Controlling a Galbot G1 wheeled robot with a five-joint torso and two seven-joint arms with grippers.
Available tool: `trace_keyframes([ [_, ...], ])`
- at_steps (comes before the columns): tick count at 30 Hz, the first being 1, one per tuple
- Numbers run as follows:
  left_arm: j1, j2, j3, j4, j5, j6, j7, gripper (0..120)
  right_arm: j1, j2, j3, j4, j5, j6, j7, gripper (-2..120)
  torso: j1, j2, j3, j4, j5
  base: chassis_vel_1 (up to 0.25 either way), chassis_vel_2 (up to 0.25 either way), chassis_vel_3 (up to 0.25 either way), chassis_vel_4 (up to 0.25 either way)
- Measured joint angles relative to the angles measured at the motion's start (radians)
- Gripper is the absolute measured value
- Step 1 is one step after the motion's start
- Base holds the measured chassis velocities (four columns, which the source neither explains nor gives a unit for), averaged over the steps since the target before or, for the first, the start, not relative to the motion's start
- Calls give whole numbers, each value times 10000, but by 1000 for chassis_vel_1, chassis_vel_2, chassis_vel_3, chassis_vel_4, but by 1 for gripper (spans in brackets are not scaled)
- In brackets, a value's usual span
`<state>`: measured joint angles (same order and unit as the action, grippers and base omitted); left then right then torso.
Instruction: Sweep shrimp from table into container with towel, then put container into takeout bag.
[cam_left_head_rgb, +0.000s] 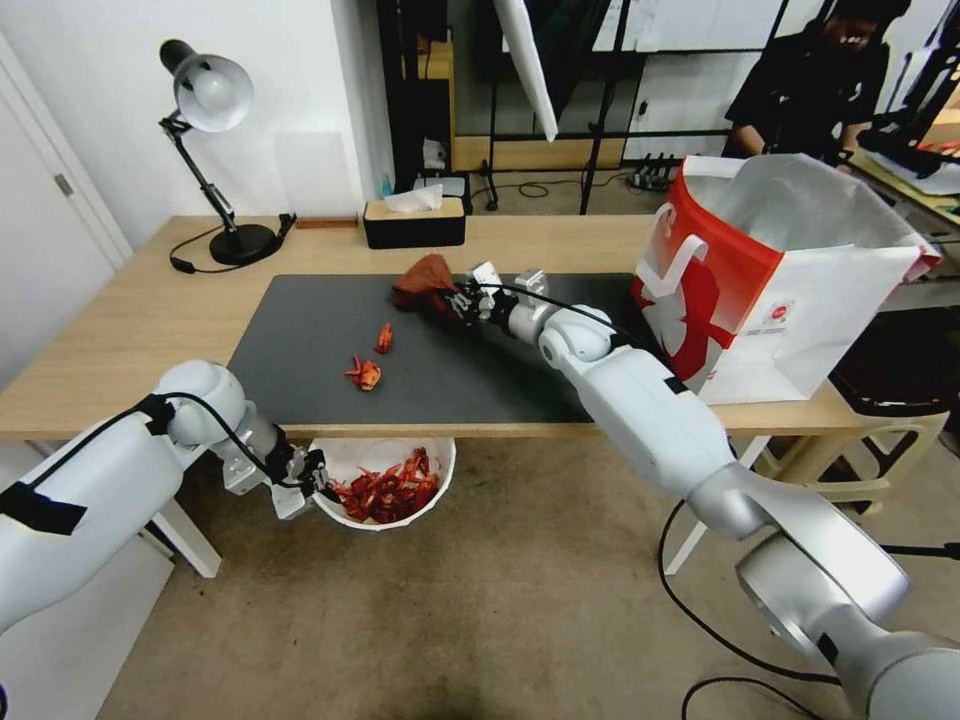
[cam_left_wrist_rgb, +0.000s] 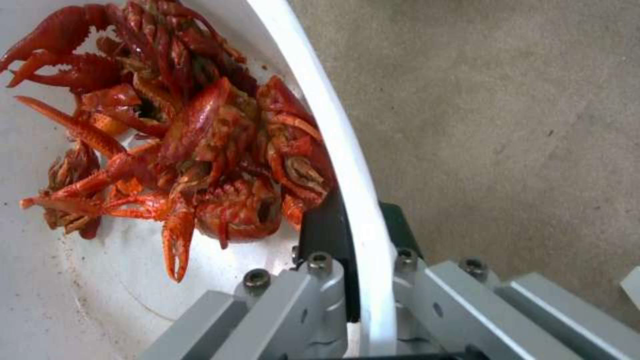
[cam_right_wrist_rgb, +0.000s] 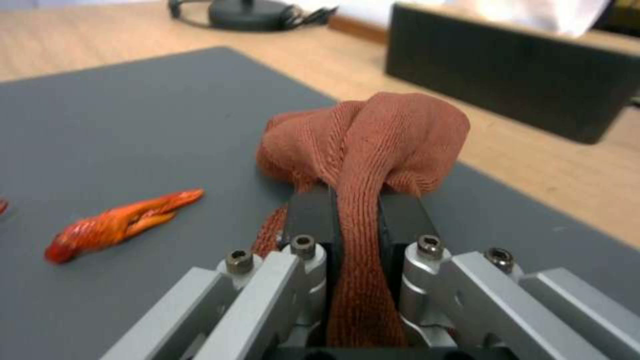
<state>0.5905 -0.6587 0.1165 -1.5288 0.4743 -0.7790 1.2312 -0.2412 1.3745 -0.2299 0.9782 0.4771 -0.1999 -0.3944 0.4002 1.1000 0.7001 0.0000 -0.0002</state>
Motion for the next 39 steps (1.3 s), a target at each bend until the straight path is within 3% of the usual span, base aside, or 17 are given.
trace_keyframes([
  [6,94,38,-93,-35,6,0,0,0,56,161,-214,-325,-4,56,-563,7,-2,0,-1,0,0,0,0,0,0],
  [14,549,432,-604,-194,-32,4,-24,0,106,182,-681,-134,19,192,-1703,7,-2,0,-1,9,1,0,0,0,0],
  [17,557,460,-622,-197,-62,4,-34,0,-23,-79,-824,216,143,225,-2074,7,-2,0,-1,-4,0,0,0,0,0],
  [39,534,474,-623,-262,-76,52,-41,0,-1233,-1722,-1608,3040,609,292,-2838,7,-3,0,-1,1,3,0,0,0,0],
])
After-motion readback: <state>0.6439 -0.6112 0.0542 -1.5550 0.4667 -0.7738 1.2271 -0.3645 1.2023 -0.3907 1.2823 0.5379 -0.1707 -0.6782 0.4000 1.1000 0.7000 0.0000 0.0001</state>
